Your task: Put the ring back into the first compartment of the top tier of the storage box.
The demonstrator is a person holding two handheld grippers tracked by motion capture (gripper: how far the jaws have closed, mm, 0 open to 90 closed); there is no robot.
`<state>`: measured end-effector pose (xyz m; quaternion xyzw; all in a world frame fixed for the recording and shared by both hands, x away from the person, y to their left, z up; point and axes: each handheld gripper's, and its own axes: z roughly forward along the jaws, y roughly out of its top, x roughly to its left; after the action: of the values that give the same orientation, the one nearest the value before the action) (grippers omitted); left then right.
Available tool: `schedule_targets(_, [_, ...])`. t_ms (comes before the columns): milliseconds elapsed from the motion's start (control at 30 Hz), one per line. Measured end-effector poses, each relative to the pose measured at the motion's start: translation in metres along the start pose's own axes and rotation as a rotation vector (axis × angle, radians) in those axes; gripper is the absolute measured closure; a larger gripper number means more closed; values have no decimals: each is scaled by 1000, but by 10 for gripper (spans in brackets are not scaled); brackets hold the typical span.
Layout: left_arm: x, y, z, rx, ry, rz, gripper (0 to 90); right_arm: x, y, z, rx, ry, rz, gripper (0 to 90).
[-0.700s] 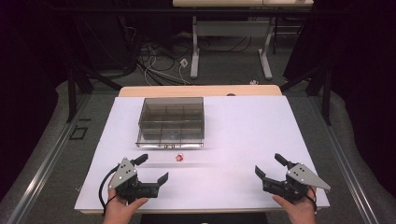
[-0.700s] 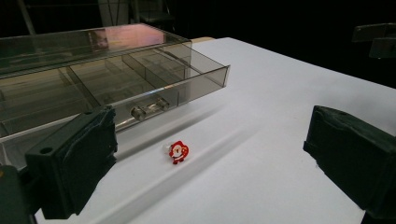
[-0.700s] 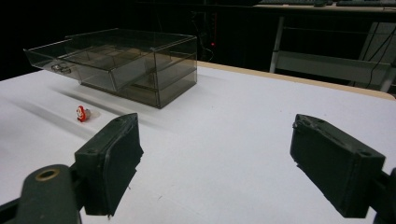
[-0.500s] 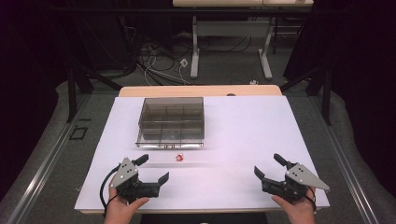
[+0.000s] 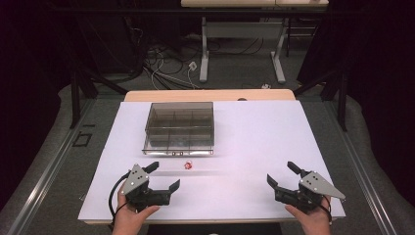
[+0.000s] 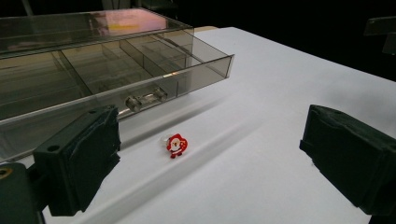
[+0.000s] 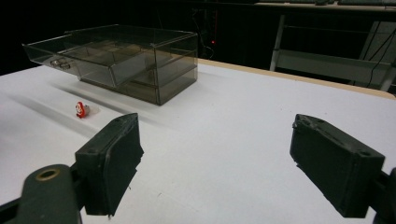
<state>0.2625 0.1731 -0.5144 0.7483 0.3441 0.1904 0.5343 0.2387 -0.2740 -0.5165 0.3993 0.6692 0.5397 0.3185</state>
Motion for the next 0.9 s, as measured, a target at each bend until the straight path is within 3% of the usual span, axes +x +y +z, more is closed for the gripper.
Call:
schedule_targets(367, [-1, -1, 16, 68, -4, -1, 79, -2, -2, -7, 8, -23, 1, 159])
schedule_targets(900, [-2, -3, 35, 148, 18, 9, 153, -2, -2, -6, 16, -6, -4, 159])
